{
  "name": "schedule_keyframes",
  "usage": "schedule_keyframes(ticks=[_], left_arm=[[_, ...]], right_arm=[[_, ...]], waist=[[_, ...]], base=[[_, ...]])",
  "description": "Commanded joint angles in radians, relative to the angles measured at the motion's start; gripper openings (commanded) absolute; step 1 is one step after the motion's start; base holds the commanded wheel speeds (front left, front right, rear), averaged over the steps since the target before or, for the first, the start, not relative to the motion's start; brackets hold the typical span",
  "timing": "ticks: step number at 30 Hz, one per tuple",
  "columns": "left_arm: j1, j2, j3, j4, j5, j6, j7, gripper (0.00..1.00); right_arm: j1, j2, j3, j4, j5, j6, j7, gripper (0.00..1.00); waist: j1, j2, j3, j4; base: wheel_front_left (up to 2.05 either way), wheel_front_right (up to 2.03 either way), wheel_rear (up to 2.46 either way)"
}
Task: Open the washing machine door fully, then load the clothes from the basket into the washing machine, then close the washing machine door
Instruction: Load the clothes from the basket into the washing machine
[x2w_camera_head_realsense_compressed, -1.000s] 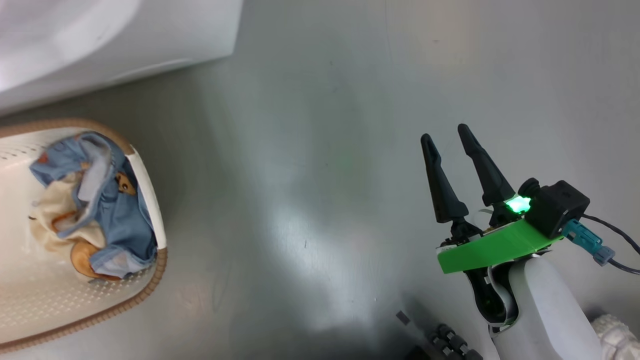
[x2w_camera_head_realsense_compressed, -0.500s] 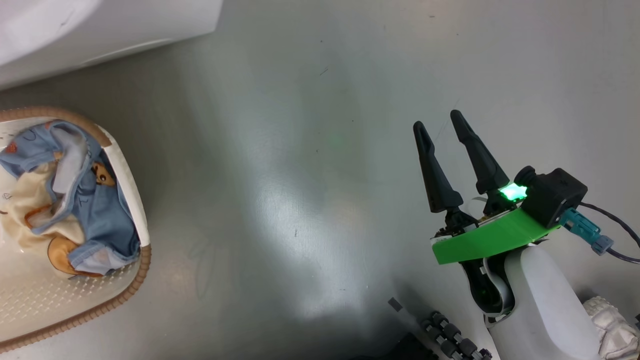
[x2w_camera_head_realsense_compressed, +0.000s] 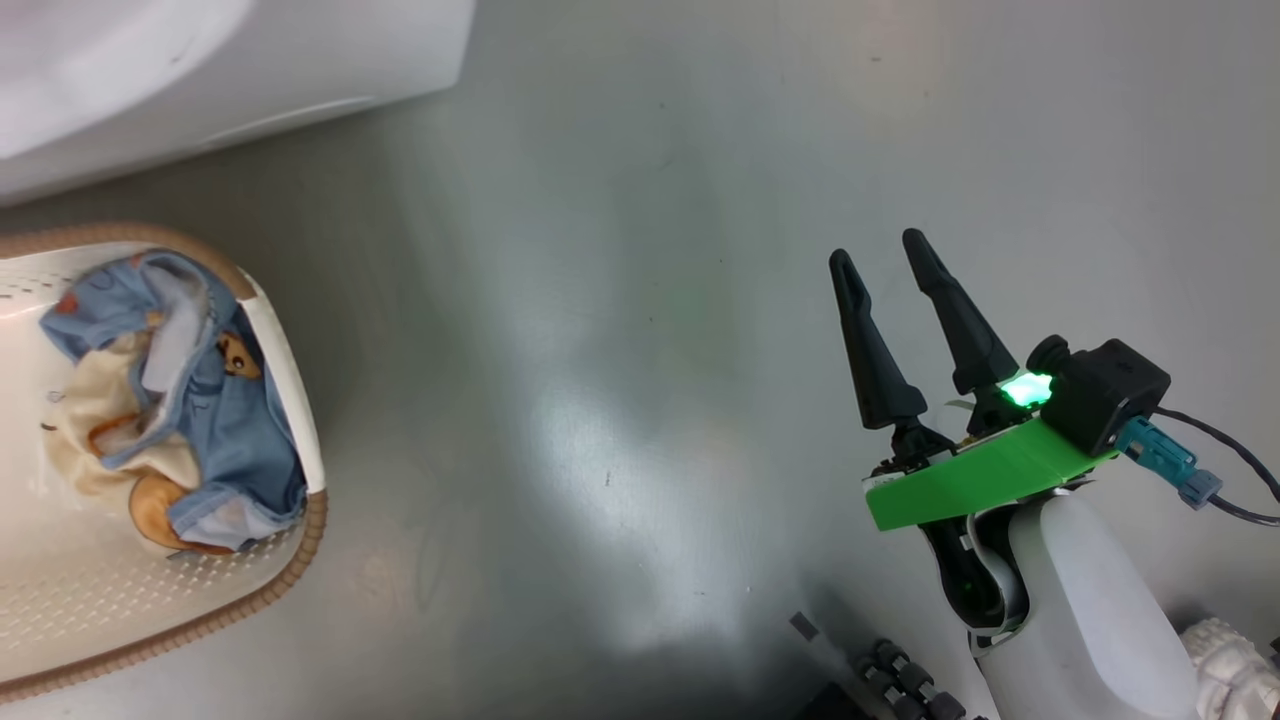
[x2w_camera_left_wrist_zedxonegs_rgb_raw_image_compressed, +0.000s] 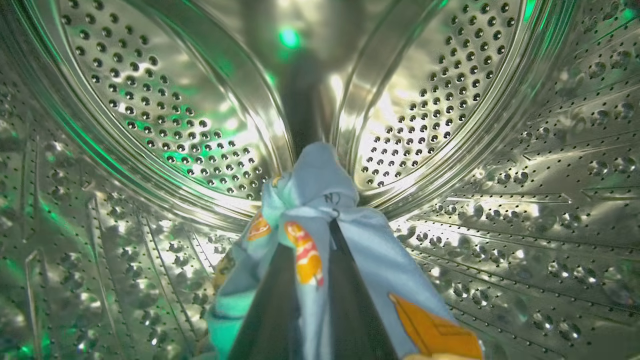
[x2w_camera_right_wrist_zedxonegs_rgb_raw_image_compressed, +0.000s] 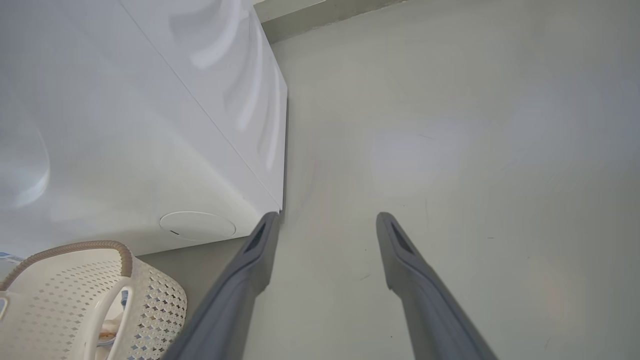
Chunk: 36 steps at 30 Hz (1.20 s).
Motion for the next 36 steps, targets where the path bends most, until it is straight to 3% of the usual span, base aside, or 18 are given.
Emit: schedule_keyframes(ticks=[1,18,36], left_arm=[[0.024,0.039,0.01,-0.006,-0.022,-0.003,0.007,1.0],[0.13,-0.053,-0.015,-0.005,-0.003,0.021,-0.097,1.0],[0.372,-0.122,0.038,-0.159,0.041,0.055,-0.111,1.0]], right_arm=[[0.031,0.001,0.017,-0.011,0.008,0.009,-0.005,1.0],[0.052,0.001,-0.021,0.001,-0.04,0.009,-0.005,1.0],[0.092,0.001,-0.045,0.031,-0.073,0.009,-0.005,1.0]], waist=[[0.0,0.0,-0.016,0.012],[0.0,0.0,-0.115,0.058],[0.0,0.0,-0.261,0.107]], base=[[0.0,0.0,0.0],[0.0,0.0,0.0],[0.0,0.0,0.0]])
